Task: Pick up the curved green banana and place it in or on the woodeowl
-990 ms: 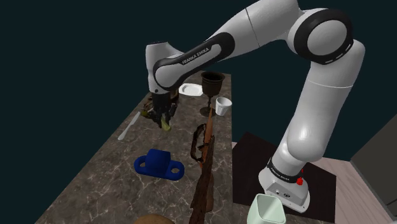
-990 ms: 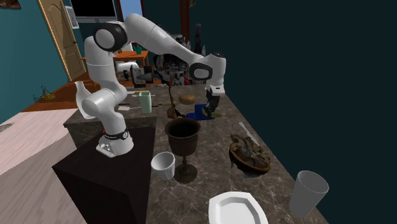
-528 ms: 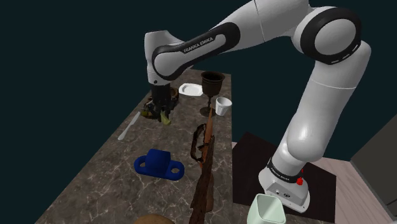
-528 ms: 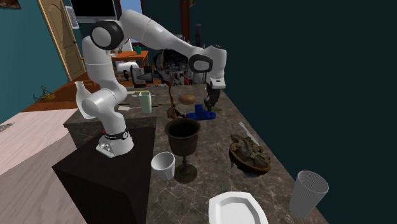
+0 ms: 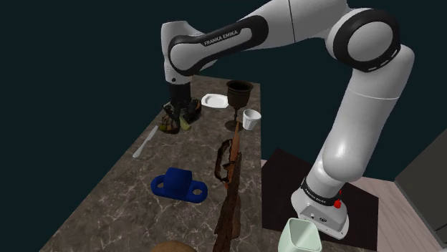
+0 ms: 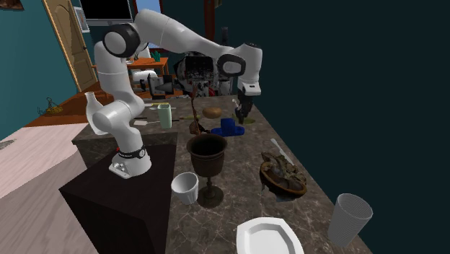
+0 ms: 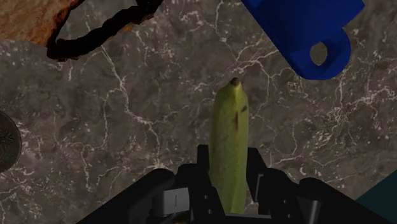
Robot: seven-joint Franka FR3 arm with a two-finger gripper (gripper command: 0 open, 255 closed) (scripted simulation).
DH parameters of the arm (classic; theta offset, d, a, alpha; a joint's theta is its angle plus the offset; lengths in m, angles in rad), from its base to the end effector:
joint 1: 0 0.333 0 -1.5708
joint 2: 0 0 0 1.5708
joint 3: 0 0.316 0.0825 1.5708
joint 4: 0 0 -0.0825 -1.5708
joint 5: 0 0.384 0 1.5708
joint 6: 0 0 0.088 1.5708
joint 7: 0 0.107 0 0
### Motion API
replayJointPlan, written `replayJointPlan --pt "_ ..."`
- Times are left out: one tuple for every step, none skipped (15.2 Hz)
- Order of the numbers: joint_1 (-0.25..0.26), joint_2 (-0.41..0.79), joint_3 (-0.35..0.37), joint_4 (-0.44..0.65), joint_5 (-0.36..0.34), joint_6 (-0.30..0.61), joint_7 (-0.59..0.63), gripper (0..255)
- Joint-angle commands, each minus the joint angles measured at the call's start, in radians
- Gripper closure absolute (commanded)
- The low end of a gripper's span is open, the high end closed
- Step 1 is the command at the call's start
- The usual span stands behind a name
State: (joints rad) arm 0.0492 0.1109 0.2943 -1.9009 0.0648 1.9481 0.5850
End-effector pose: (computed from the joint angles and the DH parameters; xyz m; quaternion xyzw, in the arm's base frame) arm 0.5462 0.1953 0.4392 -0.9896 0.1334 0.0470 0.0277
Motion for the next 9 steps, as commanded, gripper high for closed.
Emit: replayJointPlan --pt "-0.015 0.047 -0.015 0.063 -0.014 -0.021 -0.025 255" --pt "-0.023 0.072 -0.023 0.097 -0.022 -0.031 -0.038 255" --pt "-0.030 0.099 -0.030 0.132 -0.029 -0.042 -0.050 255" --pt "-0.036 0.126 -0.037 0.169 -0.035 -0.053 -0.062 255" --pt "-0.043 0.154 -0.044 0.208 -0.042 -0.066 -0.074 255" --pt "-0.049 0.183 -0.050 0.249 -0.048 -0.079 -0.085 255" --pt "-0.055 0.212 -0.057 0.292 -0.055 -0.093 -0.097 255" --pt "-0.060 0.243 -0.063 0.337 -0.061 -0.109 -0.108 255" --pt "-0.065 0.276 -0.069 0.384 -0.066 -0.125 -0.120 255"
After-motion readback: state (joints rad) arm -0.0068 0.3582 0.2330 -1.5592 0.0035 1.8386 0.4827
